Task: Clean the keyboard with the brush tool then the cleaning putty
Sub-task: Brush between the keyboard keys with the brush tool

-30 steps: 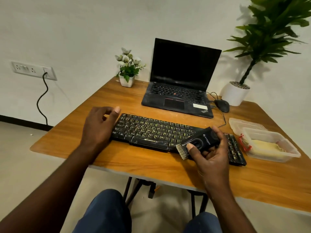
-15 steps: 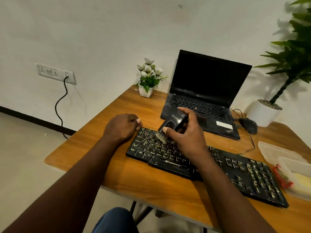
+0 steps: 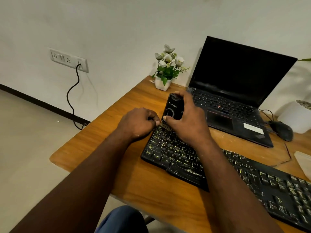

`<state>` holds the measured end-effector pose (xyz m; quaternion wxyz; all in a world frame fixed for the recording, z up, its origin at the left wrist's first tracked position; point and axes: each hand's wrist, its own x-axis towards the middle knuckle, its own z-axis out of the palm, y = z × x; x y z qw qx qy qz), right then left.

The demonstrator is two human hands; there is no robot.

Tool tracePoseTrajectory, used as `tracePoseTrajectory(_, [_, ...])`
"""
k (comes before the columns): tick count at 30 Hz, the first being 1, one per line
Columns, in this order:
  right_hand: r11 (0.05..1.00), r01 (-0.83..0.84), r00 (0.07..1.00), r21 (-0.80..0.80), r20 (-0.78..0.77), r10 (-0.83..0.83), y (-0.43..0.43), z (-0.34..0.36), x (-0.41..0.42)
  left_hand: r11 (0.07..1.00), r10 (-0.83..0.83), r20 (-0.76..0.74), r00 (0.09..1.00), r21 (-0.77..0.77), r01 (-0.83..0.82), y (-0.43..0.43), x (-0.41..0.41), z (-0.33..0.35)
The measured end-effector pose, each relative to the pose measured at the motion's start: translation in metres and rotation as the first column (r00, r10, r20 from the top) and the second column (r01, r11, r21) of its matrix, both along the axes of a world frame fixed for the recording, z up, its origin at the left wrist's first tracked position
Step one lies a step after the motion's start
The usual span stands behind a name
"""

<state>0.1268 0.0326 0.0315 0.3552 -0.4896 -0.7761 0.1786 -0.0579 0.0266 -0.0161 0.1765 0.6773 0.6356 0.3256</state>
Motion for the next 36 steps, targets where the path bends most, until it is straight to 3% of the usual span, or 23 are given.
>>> tracePoseTrajectory(8, [1.000, 0.004, 1.000, 0.006, 0.010, -0.004, -0.003, -0.001, 0.006, 1.000, -0.007, -0.010, 1.000, 0.001, 0.007, -0.003, 0.001, 0.002])
tracePoseTrajectory(13, [0.999, -0.033, 0.994, -0.036, -0.104, 0.030, -0.006, -0.004, 0.008, 1.000, 0.004, -0.018, 1.000, -0.007, -0.004, -0.005, 0.003, 0.004])
tracePoseTrajectory(15, [0.997, -0.070, 0.995, -0.024, -0.067, 0.069, -0.008, -0.005, 0.006, 1.000, 0.009, -0.038, 0.999, -0.010, -0.010, -0.006, 0.004, 0.005])
tracePoseTrajectory(18, [1.000, 0.006, 1.000, 0.030, 0.014, -0.007, -0.007, -0.005, 0.006, 1.000, 0.014, -0.024, 1.000, -0.018, -0.015, -0.007, 0.005, 0.007])
tracePoseTrajectory(20, [0.999, 0.024, 0.999, 0.027, -0.026, -0.024, -0.005, -0.004, 0.009, 1.000, 0.018, -0.015, 1.000, -0.022, -0.019, -0.008, 0.006, 0.007])
tracePoseTrajectory(22, [0.998, -0.059, 0.995, -0.027, -0.085, 0.057, -0.007, -0.005, 0.007, 1.000, 0.019, -0.028, 0.999, -0.024, -0.019, -0.008, 0.005, 0.007])
tracePoseTrajectory(24, [0.995, -0.103, 0.994, -0.018, -0.029, 0.103, -0.009, -0.007, 0.003, 1.000, 0.016, -0.038, 0.999, -0.021, -0.017, -0.008, 0.005, 0.007])
tracePoseTrajectory(27, [0.997, 0.028, 0.996, 0.069, 0.085, -0.033, -0.005, -0.005, 0.004, 1.000, 0.019, -0.015, 1.000, -0.018, -0.020, -0.009, 0.005, 0.007])
tracePoseTrajectory(29, [0.998, 0.037, 0.999, 0.047, 0.033, -0.039, -0.001, -0.005, 0.007, 1.000, 0.020, -0.015, 1.000, -0.019, -0.020, -0.008, 0.005, 0.006])
tracePoseTrajectory(31, [0.998, -0.065, 0.996, -0.021, -0.059, 0.064, -0.004, -0.005, 0.005, 0.999, 0.017, -0.025, 1.000, -0.033, -0.017, -0.007, 0.004, 0.005])
tracePoseTrajectory(33, [0.995, -0.103, 0.995, 0.000, -0.018, 0.103, -0.004, -0.007, 0.002, 0.999, 0.020, -0.022, 1.000, -0.034, -0.021, -0.006, 0.004, 0.004])
tracePoseTrajectory(36, [0.997, 0.016, 0.995, 0.071, 0.093, -0.023, 0.000, -0.006, 0.006, 1.000, 0.018, -0.003, 1.000, -0.020, -0.018, -0.006, 0.004, 0.005])
